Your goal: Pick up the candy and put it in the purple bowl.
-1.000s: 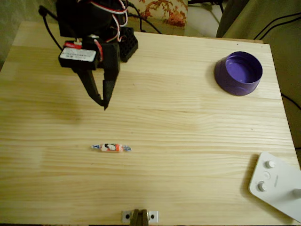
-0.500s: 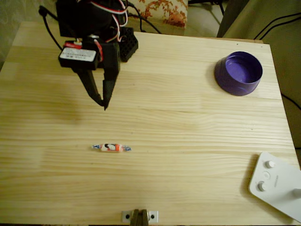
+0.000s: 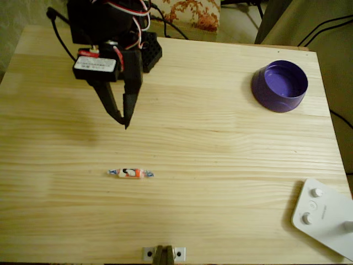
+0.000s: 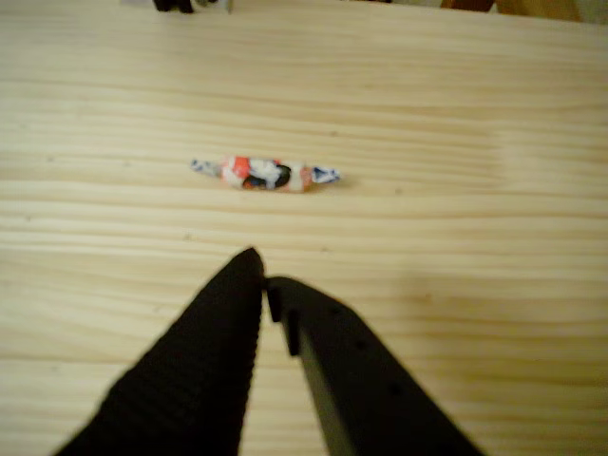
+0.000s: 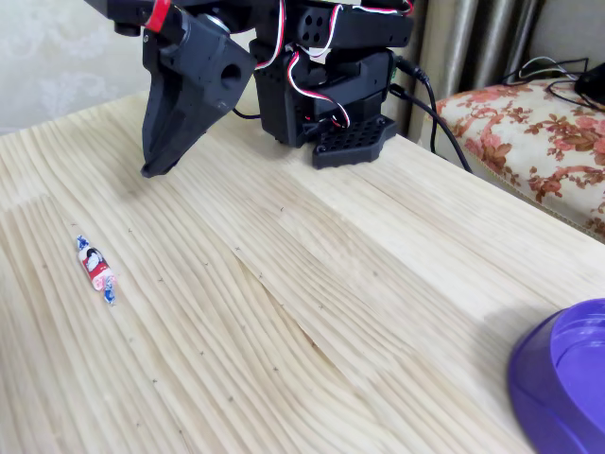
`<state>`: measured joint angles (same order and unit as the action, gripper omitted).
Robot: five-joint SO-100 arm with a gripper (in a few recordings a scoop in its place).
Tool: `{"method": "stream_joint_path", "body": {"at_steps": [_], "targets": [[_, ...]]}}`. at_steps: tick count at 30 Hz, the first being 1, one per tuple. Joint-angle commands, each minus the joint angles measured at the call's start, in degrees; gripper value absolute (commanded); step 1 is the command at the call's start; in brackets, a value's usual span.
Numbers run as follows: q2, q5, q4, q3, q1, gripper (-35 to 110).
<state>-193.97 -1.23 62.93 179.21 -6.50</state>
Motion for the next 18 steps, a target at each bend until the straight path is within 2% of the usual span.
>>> {"method": "stream_joint_path", "body": {"at_steps": [1, 18], "targets": [[-3.96, -0.35, 0.26, -0.97, -1.41, 0], [-3.78, -0.35, 0.26, -0.97, -0.79, 0]]}}
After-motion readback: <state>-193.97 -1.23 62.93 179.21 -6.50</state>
